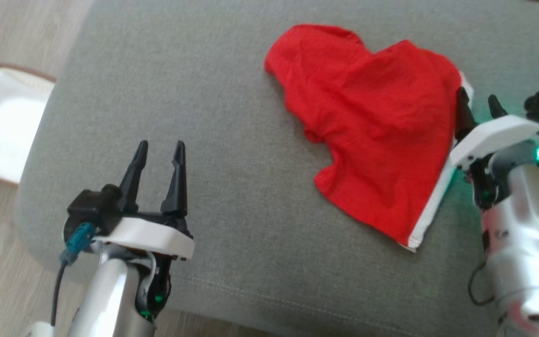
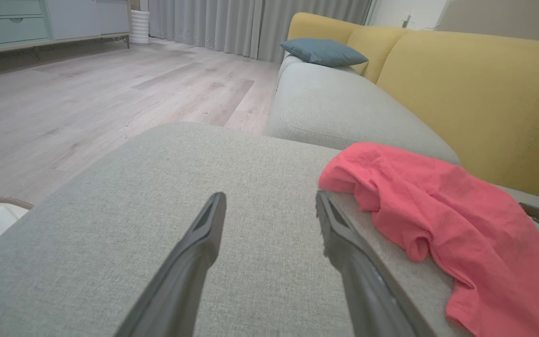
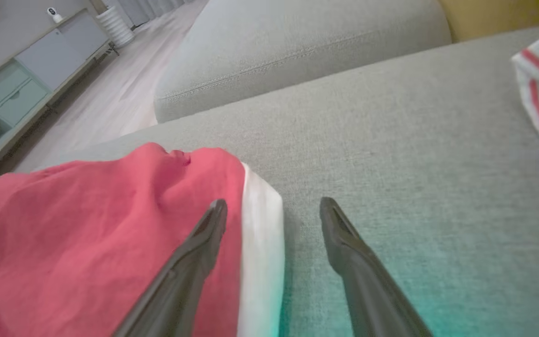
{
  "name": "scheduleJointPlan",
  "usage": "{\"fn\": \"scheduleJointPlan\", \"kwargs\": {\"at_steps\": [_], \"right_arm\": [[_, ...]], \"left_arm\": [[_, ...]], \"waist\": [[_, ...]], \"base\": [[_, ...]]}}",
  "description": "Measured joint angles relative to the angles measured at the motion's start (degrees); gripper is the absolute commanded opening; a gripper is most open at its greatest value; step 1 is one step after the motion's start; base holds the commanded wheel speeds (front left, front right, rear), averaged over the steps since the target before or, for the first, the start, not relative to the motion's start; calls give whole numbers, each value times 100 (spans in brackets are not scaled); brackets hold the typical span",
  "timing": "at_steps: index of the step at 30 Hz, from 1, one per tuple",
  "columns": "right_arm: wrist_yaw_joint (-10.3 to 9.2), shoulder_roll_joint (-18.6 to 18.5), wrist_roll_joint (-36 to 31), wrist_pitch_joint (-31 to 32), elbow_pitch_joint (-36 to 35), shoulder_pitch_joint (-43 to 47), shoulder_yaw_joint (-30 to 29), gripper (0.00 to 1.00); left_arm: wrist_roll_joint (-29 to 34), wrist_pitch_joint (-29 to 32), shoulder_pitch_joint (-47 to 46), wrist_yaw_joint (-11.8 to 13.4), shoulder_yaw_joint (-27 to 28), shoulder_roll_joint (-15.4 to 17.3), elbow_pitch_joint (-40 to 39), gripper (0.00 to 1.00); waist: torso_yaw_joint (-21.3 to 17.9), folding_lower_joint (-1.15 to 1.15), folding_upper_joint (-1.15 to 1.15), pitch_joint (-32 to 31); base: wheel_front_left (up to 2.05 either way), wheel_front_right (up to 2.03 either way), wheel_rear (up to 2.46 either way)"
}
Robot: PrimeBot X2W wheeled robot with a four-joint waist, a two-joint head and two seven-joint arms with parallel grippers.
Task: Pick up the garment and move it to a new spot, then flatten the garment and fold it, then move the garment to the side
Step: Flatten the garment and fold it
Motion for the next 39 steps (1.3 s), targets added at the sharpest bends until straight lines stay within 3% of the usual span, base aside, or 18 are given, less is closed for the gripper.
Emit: {"fn": "scheduleJointPlan", "kwargs": {"at_steps": [12, 13, 14, 15, 25, 34, 39], "right_arm": [[0, -109, 291, 82, 1212, -952, -146, 100], [0, -109, 301, 54, 1296, -994, -151, 82], [0, -104, 346, 10, 1354, -1021, -166, 11], [0, -88, 430, -92, 1411, -1041, -186, 0], [0, -29, 855, -1226, 1617, -1051, -261, 0], [0, -903, 1004, -1468, 927, -1241, -363, 0], [0, -1083, 940, -1508, 192, -1547, 112, 0]], "left_arm": [[-157, 0, -185, 115, -241, -33, 31, 100], [-157, 0, -185, 115, -241, -34, 31, 100], [-157, 0, -185, 115, -234, -35, 36, 100], [-156, 0, -185, 115, -223, -35, 54, 100], [-108, 0, -183, 114, -149, -35, 123, 100], [-109, 0, 64, 110, 31, -30, 132, 100], [-109, 0, 193, 105, 30, -32, 129, 100]], "waist": [[156, 0, 0, 334], [143, 0, 0, 334], [127, 0, 0, 329], [107, 0, 0, 318], [-130, 0, 0, -28], [-397, 0, 0, -528], [-567, 0, 0, -783]], "base": [[0, 0, 0], [0, 0, 0], [0, 0, 0], [0, 0, 0], [0, 0, 0], [0, 0, 0], [0, 0, 0]]}}
